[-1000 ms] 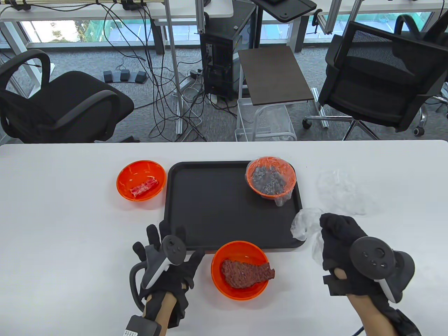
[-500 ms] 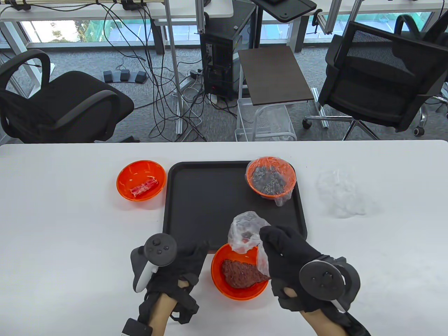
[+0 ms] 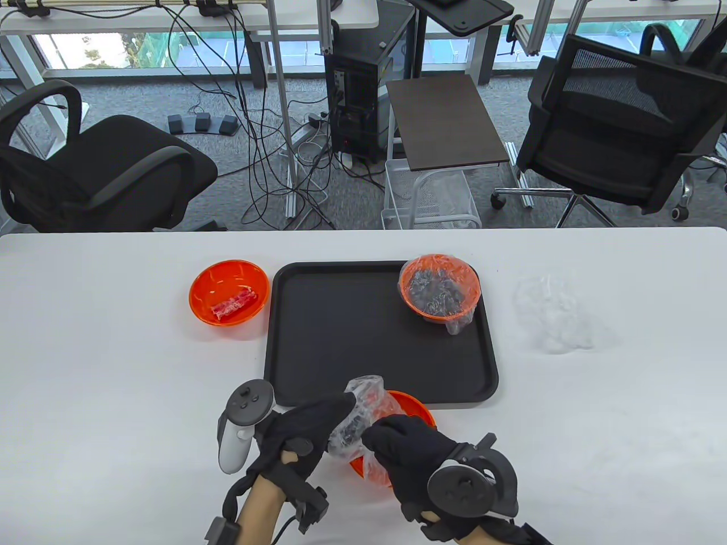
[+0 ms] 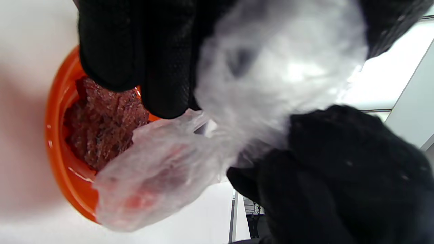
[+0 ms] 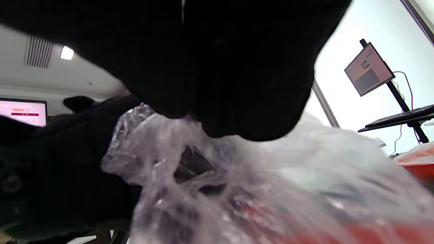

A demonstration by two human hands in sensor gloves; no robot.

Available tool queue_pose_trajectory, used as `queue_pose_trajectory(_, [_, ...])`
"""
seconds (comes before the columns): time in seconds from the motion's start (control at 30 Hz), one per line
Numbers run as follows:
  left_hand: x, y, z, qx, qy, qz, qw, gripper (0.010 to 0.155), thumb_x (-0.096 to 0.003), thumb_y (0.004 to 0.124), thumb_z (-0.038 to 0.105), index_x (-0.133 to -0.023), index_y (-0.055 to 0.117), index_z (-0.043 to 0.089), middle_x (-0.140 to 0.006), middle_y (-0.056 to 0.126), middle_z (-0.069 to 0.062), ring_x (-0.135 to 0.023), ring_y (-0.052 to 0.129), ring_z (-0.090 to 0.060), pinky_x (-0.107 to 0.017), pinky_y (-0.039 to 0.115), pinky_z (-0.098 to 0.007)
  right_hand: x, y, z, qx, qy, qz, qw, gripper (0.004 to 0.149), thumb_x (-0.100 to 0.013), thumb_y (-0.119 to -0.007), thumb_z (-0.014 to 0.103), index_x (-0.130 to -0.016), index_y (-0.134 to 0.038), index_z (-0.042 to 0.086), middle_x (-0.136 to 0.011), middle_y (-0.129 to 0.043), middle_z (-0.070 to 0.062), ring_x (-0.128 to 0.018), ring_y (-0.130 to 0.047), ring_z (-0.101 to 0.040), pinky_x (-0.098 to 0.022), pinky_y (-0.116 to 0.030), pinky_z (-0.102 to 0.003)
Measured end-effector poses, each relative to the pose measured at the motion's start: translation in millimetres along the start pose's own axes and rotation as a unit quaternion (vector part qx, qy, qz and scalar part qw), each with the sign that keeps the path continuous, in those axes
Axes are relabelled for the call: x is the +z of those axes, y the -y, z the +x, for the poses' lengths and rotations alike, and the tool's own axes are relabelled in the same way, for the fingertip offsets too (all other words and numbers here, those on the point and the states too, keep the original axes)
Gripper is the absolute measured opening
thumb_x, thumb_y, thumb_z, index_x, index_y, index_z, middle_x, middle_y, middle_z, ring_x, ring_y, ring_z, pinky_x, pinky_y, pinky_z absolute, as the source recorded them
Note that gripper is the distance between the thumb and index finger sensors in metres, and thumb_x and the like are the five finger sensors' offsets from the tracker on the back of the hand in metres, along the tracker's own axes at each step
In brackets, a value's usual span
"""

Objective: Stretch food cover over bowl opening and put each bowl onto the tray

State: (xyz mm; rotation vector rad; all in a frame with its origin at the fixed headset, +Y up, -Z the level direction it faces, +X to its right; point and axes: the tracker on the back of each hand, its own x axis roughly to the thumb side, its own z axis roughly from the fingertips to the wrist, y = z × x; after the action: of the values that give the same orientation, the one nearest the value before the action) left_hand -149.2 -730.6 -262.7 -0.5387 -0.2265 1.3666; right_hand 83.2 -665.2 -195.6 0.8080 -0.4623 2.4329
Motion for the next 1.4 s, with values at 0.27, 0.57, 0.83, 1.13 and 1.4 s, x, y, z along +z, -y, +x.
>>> queue_pose_trajectory(0.27, [4.6, 0.1, 9.5, -0.011, 0.035, 0.036, 0.999, 0.047, -0.0513, 0.086, 0.049, -0.089, 0.091, 0.022, -0.078, 0.112, -0.001, -0.063, 0.118, -0.024, -0.046, 0.098, -0.042, 5.1, -0.2, -7.1, -0.045, -0.004, -0.003, 0.999, 0.047, -0.043, -0.096, 0.033, -0.088, -0.091, 0.023, -0.087, -0.093, -0.009, -0.067, -0.106, -0.031, -0.045, -0.098, -0.038])
queue_pose_trajectory(0.57, [13.9, -12.2, 16.4, 0.059, 0.116, -0.005, 0.991, 0.045, -0.0516, 0.084, 0.047, -0.09, 0.089, 0.026, -0.079, 0.11, 0.001, -0.065, 0.117, -0.022, -0.049, 0.096, -0.041, 21.0, 29.6, -73.4, -0.205, -0.22, -0.156, 0.941, 0.051, -0.048, -0.082, 0.025, -0.097, -0.08, 0.01, -0.093, -0.084, -0.021, -0.071, -0.098, -0.042, -0.046, -0.093, -0.045])
queue_pose_trajectory(0.83, [15.5, 0.1, 23.0, 0.063, 0.142, 0.013, 0.988, 0.044, -0.0524, 0.083, 0.047, -0.092, 0.088, 0.027, -0.081, 0.109, 0.002, -0.067, 0.116, -0.022, -0.051, 0.096, -0.042, 17.1, -13.4, -82.4, -0.424, -0.235, 0.021, 0.874, 0.068, -0.047, -0.088, 0.032, -0.104, -0.07, -0.001, -0.098, -0.076, -0.031, -0.075, -0.095, -0.049, -0.049, -0.091, -0.045])
queue_pose_trajectory(1.13, [7.9, 24.6, 21.4, -0.027, 0.119, 0.073, 0.99, 0.043, -0.052, 0.085, 0.046, -0.091, 0.089, 0.029, -0.083, 0.109, 0.001, -0.068, 0.116, -0.022, -0.051, 0.097, -0.041, 10.8, -32.4, -59.3, -0.433, -0.213, 0.061, 0.874, 0.09, -0.05, -0.086, 0.044, -0.109, -0.042, -0.009, -0.102, -0.06, -0.036, -0.084, -0.084, -0.056, -0.053, -0.085, -0.05])
queue_pose_trajectory(1.4, [5.0, 33.0, 15.6, 0.01, 0.118, 0.07, 0.991, 0.043, -0.0514, 0.087, 0.046, -0.091, 0.09, 0.03, -0.088, 0.106, 0.001, -0.072, 0.115, -0.025, -0.053, 0.097, -0.042, 15.6, -28.7, -67.1, -0.349, -0.297, 0.013, 0.888, 0.07, -0.043, -0.096, 0.034, -0.096, -0.074, -0.007, -0.083, -0.093, -0.027, -0.058, -0.114, -0.037, -0.031, -0.103, -0.036])
